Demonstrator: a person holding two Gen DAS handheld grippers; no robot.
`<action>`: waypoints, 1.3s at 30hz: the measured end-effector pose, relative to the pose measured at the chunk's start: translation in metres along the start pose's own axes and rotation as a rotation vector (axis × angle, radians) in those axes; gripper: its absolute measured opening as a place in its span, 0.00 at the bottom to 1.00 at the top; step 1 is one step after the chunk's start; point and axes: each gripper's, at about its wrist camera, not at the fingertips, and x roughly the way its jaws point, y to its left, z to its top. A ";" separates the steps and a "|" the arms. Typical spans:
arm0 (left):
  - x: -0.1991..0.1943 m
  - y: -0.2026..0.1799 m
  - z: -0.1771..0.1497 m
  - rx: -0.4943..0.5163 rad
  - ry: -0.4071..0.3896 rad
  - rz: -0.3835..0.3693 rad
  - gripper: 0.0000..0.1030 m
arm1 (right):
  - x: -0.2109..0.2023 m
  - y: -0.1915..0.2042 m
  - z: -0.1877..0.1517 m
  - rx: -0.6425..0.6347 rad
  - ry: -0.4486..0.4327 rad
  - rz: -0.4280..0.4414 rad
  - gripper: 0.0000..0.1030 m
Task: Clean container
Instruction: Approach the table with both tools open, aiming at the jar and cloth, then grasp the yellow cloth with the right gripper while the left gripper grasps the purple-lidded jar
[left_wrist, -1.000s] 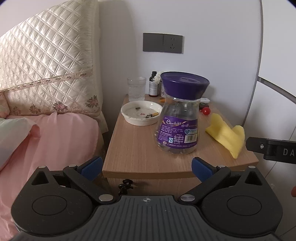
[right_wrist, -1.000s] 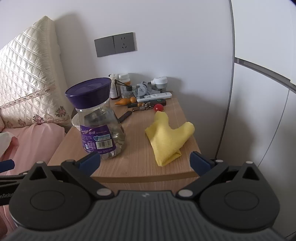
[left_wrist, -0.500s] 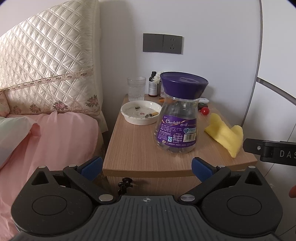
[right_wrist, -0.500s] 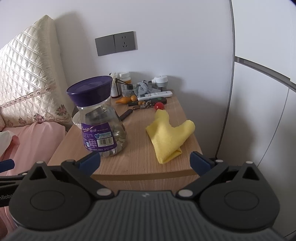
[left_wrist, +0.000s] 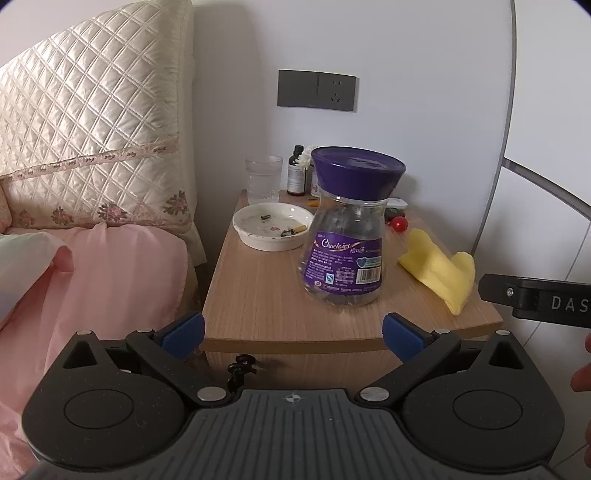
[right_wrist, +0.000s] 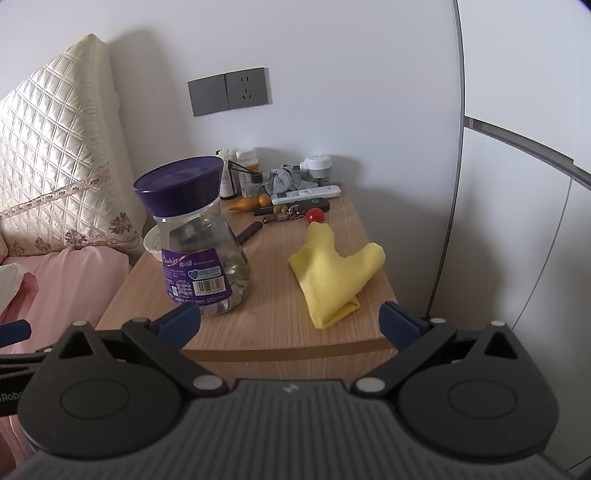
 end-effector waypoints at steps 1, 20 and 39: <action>-0.001 0.000 0.000 0.001 -0.003 0.001 1.00 | 0.000 0.000 0.000 0.000 0.000 0.001 1.00; 0.014 -0.025 0.003 0.010 -0.036 -0.039 1.00 | -0.019 -0.027 -0.006 0.012 -0.004 0.030 1.00; 0.083 -0.020 0.029 0.124 -0.100 -0.209 1.00 | 0.058 -0.047 -0.004 0.130 0.001 -0.061 0.81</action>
